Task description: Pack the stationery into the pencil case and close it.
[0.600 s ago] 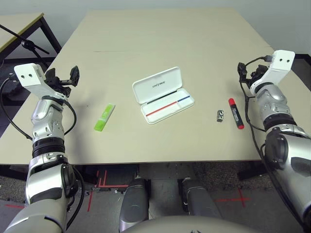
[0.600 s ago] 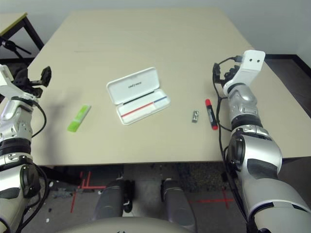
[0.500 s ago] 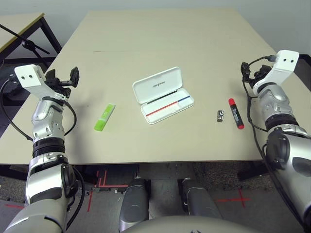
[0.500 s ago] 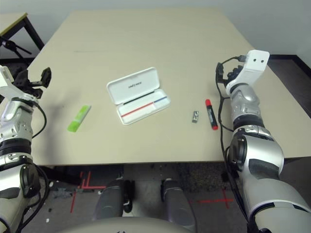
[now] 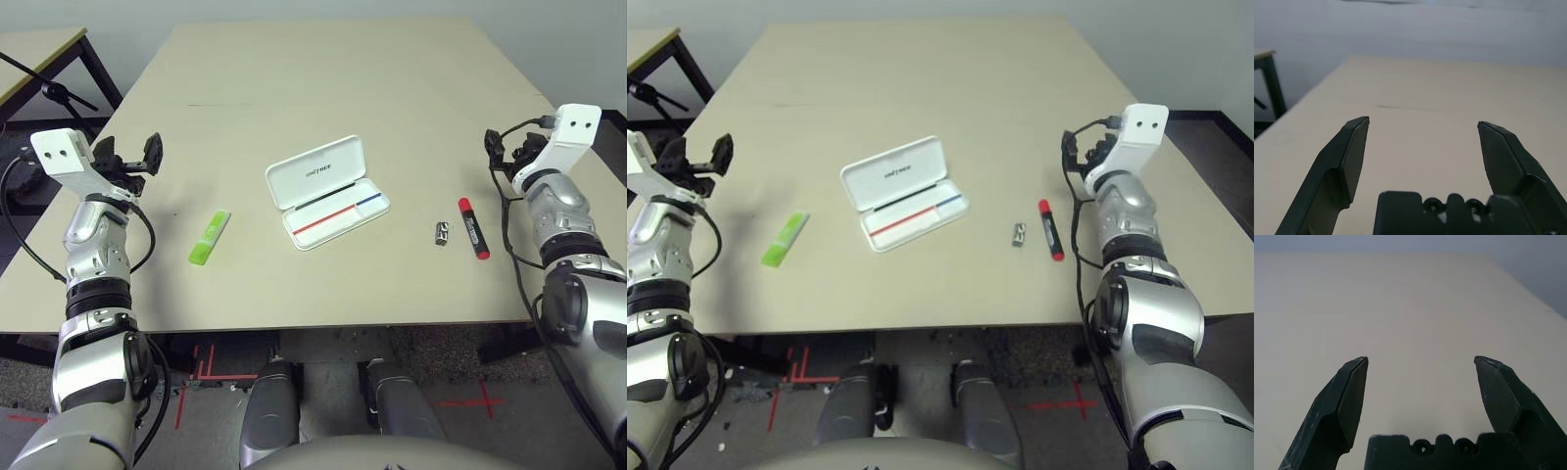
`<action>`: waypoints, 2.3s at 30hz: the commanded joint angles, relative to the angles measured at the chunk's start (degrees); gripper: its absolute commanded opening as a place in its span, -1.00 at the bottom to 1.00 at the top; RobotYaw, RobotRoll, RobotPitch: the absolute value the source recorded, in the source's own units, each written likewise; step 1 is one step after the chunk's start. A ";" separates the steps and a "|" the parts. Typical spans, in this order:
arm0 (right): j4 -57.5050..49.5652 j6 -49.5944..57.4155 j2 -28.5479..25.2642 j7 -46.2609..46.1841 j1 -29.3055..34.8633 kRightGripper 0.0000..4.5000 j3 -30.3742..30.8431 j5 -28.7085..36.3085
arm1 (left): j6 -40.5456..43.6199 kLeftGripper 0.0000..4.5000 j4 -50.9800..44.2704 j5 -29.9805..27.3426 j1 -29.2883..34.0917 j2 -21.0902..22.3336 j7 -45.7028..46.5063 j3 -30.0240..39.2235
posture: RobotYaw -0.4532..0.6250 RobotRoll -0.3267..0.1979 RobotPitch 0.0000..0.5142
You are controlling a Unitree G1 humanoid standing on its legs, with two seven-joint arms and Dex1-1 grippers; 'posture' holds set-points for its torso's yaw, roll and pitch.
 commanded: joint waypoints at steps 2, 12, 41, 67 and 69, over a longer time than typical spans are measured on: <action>-5.17 4.35 -2.76 9.80 2.09 1.00 3.32 -1.02 | 7.68 0.99 -12.19 -3.02 6.54 1.21 -6.55 -2.63 | -0.14 0.25 -0.63; -14.74 10.53 -9.35 30.76 6.03 1.00 11.28 -2.25 | 26.00 0.99 -40.04 -10.90 15.91 7.71 -21.65 -12.08 | -0.16 0.25 -0.73; -29.27 20.54 -9.56 40.87 12.32 1.00 14.42 -1.15 | 37.70 0.99 -41.79 7.56 5.11 4.01 -21.16 -43.60 | -0.20 0.25 -0.74; -28.82 18.74 -7.72 36.46 12.28 1.00 14.17 -0.88 | 38.60 0.92 -33.82 15.68 1.48 -0.01 -25.22 -47.78 | -0.25 0.25 -0.74; -29.19 19.11 -7.55 36.40 12.22 1.00 13.90 -0.54 | 39.42 0.74 -34.23 15.17 1.82 -0.04 -25.88 -47.36 | -0.25 0.25 -0.74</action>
